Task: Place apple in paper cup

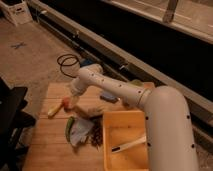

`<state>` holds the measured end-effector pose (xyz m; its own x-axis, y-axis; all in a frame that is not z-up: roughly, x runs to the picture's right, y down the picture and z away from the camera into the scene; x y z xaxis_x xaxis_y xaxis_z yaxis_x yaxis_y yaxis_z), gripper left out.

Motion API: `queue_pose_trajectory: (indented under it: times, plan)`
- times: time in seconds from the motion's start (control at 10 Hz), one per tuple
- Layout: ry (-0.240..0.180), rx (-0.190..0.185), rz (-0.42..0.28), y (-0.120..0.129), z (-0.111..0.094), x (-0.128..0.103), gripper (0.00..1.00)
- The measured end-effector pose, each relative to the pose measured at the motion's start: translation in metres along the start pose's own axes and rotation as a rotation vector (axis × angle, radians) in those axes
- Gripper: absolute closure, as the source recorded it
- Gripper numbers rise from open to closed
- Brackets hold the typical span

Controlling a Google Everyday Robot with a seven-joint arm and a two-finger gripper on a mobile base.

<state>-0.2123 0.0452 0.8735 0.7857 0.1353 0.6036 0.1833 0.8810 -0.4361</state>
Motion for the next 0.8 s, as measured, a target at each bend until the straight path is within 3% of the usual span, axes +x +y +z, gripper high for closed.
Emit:
queue_pose_trajectory:
  times: [0.5,0.6,0.8]
  plan:
    - [-0.040,-0.043,0.011,-0.019,0.047,0.019,0.21]
    - [-0.047,-0.055,0.013,-0.018,0.053,0.019,0.25]
    - [-0.060,-0.074,0.011,-0.012,0.060,0.019,0.46]
